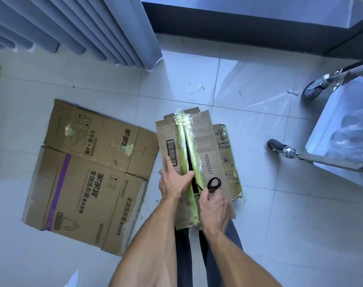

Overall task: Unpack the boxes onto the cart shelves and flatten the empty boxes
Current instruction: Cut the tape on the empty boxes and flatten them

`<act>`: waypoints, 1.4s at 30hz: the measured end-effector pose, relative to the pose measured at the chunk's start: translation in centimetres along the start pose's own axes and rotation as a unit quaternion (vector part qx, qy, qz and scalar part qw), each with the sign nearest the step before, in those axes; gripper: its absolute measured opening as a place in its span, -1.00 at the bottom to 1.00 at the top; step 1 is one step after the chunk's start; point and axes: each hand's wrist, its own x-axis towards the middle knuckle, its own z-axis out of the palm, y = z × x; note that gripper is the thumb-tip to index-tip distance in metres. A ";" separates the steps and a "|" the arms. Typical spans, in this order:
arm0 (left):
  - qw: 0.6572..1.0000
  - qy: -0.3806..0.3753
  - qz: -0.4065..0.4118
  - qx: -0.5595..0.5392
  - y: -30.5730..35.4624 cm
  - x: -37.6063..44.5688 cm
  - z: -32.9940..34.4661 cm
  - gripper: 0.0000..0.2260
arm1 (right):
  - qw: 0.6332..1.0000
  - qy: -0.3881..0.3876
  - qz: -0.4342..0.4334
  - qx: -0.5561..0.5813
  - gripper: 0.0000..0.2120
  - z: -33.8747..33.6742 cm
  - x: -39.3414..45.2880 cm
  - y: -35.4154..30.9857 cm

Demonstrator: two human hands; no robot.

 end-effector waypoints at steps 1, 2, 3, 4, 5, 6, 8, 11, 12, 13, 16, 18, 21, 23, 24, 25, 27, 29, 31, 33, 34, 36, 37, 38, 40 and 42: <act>1.000 -0.001 -0.002 -0.008 -0.1 -0.3 -0.1 -0.01 | 1.000 -0.010 0.006 0.001 -0.83 0.1 0.8 -1.0; 1.000 0.001 -0.001 -0.016 -0.3 -0.5 -0.3 -0.01 | 1.000 -0.013 0.012 0.002 -0.87 0.0 1.6 -1.9; 1.000 0.003 0.001 -0.023 -0.6 -0.7 -0.5 -0.01 | 1.000 -0.009 0.014 0.008 -0.86 -0.1 2.4 -2.7; 1.000 0.005 0.007 -0.028 -0.8 -0.9 -0.7 -0.01 | 1.000 0.000 0.011 0.014 -0.77 -0.3 3.1 -3.4; 0.999 0.006 0.014 -0.030 -1.0 -1.1 -0.9 0.00 | 1.000 0.008 0.004 0.019 -0.65 -0.4 3.9 -3.8; 0.999 0.005 0.020 -0.030 -1.2 -1.3 -0.9 0.00 | 1.000 0.015 -0.005 0.018 -0.54 -0.6 4.5 -4.1; 0.999 0.002 0.027 -0.023 -1.3 -1.4 -0.8 0.00 | 0.999 0.017 -0.025 0.013 -0.45 -0.8 5.2 -4.5; 1.000 0.002 0.021 -0.003 -0.6 -1.2 -0.2 0.02 | 0.999 -0.005 -0.021 0.023 -0.62 -0.6 6.1 -4.0; 1.000 0.003 0.018 -0.002 -0.4 -1.1 0.0 0.02 | 0.999 -0.026 -0.019 0.007 -0.65 -0.5 6.2 -3.5; 1.000 0.003 0.015 -0.002 -0.2 -0.9 0.2 0.02 | 0.998 -0.050 -0.018 -0.011 -0.65 -0.3 6.2 -2.9; 1.000 0.002 0.010 0.007 -0.1 -0.4 0.6 0.01 | 0.994 -0.094 -0.034 -0.051 -0.65 -0.1 6.5 -1.1; 1.000 0.009 0.008 0.009 -0.2 0.2 0.7 0.01 | 0.988 -0.106 -0.043 -0.101 -0.75 -0.1 6.7 -0.6; 1.000 0.015 0.006 0.010 -0.5 0.9 0.6 0.00 | 0.979 -0.090 -0.082 -0.163 -0.71 0.4 7.1 -0.3; 0.999 0.023 0.006 0.024 -0.7 1.1 0.6 -0.01 | 0.971 -0.029 -0.132 -0.198 -0.60 0.6 7.2 -0.5; 0.999 0.029 0.007 0.034 -0.7 1.2 0.7 -0.01 | 0.962 -0.024 -0.167 -0.215 -0.51 0.8 7.4 -0.3; 0.998 0.036 0.009 0.044 -0.7 1.2 0.8 -0.01 | 0.950 -0.038 -0.205 -0.233 -0.39 1.0 7.6 -0.4; 0.997 0.050 0.015 0.063 -0.7 1.2 1.1 0.00 | 0.936 -0.082 -0.229 -0.255 -0.17 1.5 8.3 -0.9; 0.995 0.058 0.019 0.079 -0.5 1.0 1.6 -0.02 | 0.921 -0.109 -0.226 -0.299 -0.16 1.9 8.8 -1.5; 0.994 0.063 0.018 0.083 -0.2 0.6 2.1 -0.04 | 0.912 -0.105 -0.219 -0.332 -0.25 2.1 9.1 -2.2; 0.995 0.062 0.018 0.077 0.0 0.2 2.4 -0.05 | 0.907 -0.081 -0.215 -0.354 -0.31 1.8 9.5 -2.6; 0.995 0.060 0.017 0.073 0.1 0.0 2.4 -0.05 | 0.906 -0.073 -0.209 -0.361 -0.33 1.6 9.7 -2.6; 0.996 0.056 0.016 0.069 0.1 -0.1 2.2 -0.05 | 0.921 -0.062 -0.183 -0.339 -0.41 1.1 10.0 -2.1; 0.996 0.054 0.018 0.069 0.0 -0.1 2.0 -0.04 | 0.932 -0.053 -0.167 -0.317 -0.45 0.9 10.0 -1.6; 0.996 0.052 0.021 0.071 -0.1 -0.1 1.9 -0.04 | 0.943 -0.042 -0.156 -0.293 -0.47 0.9 9.9 -1.0; 0.996 0.052 0.026 0.070 -0.3 -0.3 1.6 -0.05 | 0.954 -0.036 -0.154 -0.256 -0.51 1.0 9.2 -0.1; 0.996 0.050 0.027 0.065 -0.4 -0.5 1.6 -0.05 | 0.958 -0.055 -0.146 -0.242 -0.70 1.2 8.7 0.3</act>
